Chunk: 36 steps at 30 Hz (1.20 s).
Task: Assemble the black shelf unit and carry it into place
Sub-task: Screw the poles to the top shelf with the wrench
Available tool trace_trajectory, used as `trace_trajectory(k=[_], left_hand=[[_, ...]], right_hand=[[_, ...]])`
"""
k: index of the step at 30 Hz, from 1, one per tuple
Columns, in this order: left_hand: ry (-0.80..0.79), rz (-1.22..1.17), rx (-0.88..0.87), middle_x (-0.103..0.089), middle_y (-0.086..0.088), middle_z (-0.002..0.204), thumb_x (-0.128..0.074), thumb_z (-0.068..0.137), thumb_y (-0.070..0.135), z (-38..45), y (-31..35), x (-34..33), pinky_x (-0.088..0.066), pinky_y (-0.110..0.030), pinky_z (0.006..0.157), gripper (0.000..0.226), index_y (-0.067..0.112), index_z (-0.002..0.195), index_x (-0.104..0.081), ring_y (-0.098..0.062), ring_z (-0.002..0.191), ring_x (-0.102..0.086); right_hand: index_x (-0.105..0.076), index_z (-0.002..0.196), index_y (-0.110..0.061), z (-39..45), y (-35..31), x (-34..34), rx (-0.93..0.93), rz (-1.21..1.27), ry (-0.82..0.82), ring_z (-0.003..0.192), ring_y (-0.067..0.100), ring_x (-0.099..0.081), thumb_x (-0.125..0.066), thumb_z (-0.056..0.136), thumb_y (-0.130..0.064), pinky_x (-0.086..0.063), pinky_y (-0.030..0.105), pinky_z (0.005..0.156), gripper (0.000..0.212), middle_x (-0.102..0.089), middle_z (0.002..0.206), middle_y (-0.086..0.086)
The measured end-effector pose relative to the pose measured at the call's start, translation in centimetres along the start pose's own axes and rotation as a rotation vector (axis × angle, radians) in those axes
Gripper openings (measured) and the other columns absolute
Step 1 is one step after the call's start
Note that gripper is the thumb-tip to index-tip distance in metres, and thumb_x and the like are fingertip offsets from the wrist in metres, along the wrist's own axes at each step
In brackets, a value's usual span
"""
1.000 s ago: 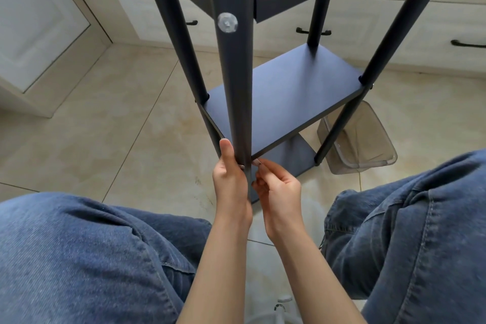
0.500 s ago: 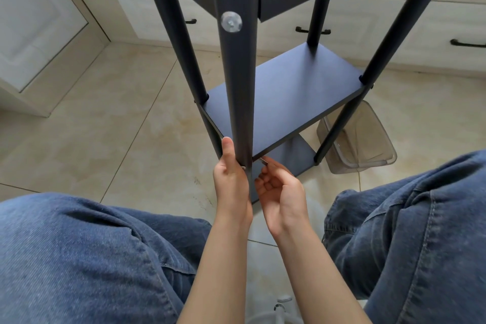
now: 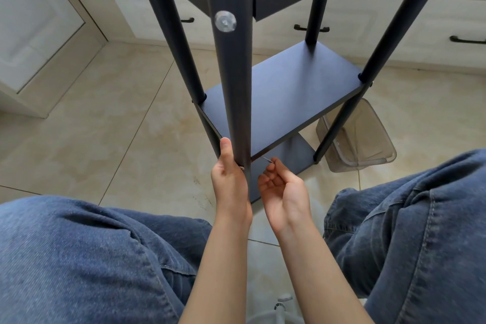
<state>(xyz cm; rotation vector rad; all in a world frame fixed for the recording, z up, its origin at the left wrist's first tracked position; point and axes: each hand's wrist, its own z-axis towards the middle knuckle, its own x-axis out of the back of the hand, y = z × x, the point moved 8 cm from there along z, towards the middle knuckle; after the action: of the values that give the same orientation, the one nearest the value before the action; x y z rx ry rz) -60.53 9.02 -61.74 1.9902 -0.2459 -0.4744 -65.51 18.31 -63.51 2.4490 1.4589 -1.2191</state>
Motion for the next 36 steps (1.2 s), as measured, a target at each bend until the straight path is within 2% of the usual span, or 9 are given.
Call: trace_trajectory(k=[4,6,14,21,26,28,32,36], left_hand=[[-0.026,-0.044,-0.021,-0.075,0.002,0.080,-0.045,0.101,0.054,0.4,-0.1,-0.2,-0.055,-0.022,0.068,0.049,0.016,0.088,-0.071,-0.011,0.079,-0.072],[-0.035,-0.057,-0.029,-0.075,0.004,0.078,-0.044,0.103,0.050,0.5,-0.1,-0.2,-0.054,-0.018,0.063,0.047,0.014,0.088,-0.071,-0.008,0.074,-0.072],[-0.036,-0.054,-0.041,-0.073,0.006,0.074,-0.043,0.103,0.049,0.5,-0.1,-0.2,-0.053,-0.016,0.061,0.046,0.016,0.085,-0.069,-0.004,0.070,-0.070],[-0.023,-0.098,0.006,-0.069,0.003,0.066,-0.043,0.105,0.046,0.4,-0.3,-0.2,-0.052,-0.019,0.053,0.048,0.013,0.079,-0.067,-0.007,0.060,-0.067],[-0.011,-0.128,0.031,-0.066,0.000,0.064,-0.043,0.105,0.044,0.5,-0.5,-0.2,-0.052,-0.022,0.051,0.049,0.015,0.074,-0.068,-0.009,0.058,-0.065],[-0.009,-0.130,0.028,-0.069,0.000,0.067,-0.043,0.106,0.043,0.5,-0.5,-0.2,-0.053,-0.022,0.053,0.048,0.015,0.078,-0.070,-0.010,0.061,-0.068],[-0.009,-0.098,0.022,-0.072,0.002,0.070,-0.042,0.106,0.042,0.4,-0.3,-0.3,-0.054,-0.020,0.056,0.044,0.012,0.090,-0.069,-0.009,0.065,-0.071],[0.012,-0.074,0.020,-0.072,0.004,0.069,-0.041,0.106,0.042,0.2,-0.2,-0.1,-0.054,-0.020,0.056,0.043,0.013,0.093,-0.069,-0.007,0.064,-0.071]], right_hand=[[-0.067,0.084,0.004,-0.2,1.0,-1.0,-0.065,0.007,-0.083,0.054,0.013,-0.054,-0.053,0.095,0.000,-0.048,0.020,0.049,0.018,-0.058,0.064,0.008],[-0.069,0.081,0.004,-0.2,1.0,-1.3,-0.067,0.010,-0.111,0.053,0.012,-0.054,-0.053,0.096,0.000,-0.049,0.020,0.050,0.022,-0.058,0.065,0.009],[-0.067,0.084,0.000,0.1,-0.1,-1.4,0.045,-0.121,-0.156,0.058,0.011,-0.058,-0.056,0.095,0.000,-0.050,0.021,0.054,0.015,-0.060,0.063,0.007],[-0.065,0.080,-0.002,0.4,1.0,-1.2,0.028,-0.166,-0.198,0.058,0.011,-0.056,-0.054,0.097,-0.002,-0.051,0.021,0.058,0.020,-0.058,0.068,0.008],[-0.064,0.070,-0.007,1.1,1.5,-1.2,0.053,-0.260,-0.195,0.067,0.019,-0.056,-0.056,0.097,-0.006,-0.051,0.031,0.072,0.028,-0.056,0.070,0.008],[-0.070,0.074,-0.008,1.2,1.6,-1.4,0.059,-0.283,-0.206,0.072,0.021,-0.058,-0.059,0.096,-0.008,-0.053,0.033,0.076,0.024,-0.057,0.073,0.009],[-0.073,0.070,-0.015,1.2,1.3,-1.7,0.077,-0.340,-0.230,0.070,0.018,-0.059,-0.061,0.094,-0.011,-0.054,0.029,0.070,0.027,-0.057,0.069,0.005],[-0.070,0.063,-0.017,1.0,1.1,-1.7,0.094,-0.387,-0.232,0.066,0.016,-0.059,-0.057,0.095,-0.008,-0.053,0.026,0.064,0.036,-0.057,0.067,0.003]])
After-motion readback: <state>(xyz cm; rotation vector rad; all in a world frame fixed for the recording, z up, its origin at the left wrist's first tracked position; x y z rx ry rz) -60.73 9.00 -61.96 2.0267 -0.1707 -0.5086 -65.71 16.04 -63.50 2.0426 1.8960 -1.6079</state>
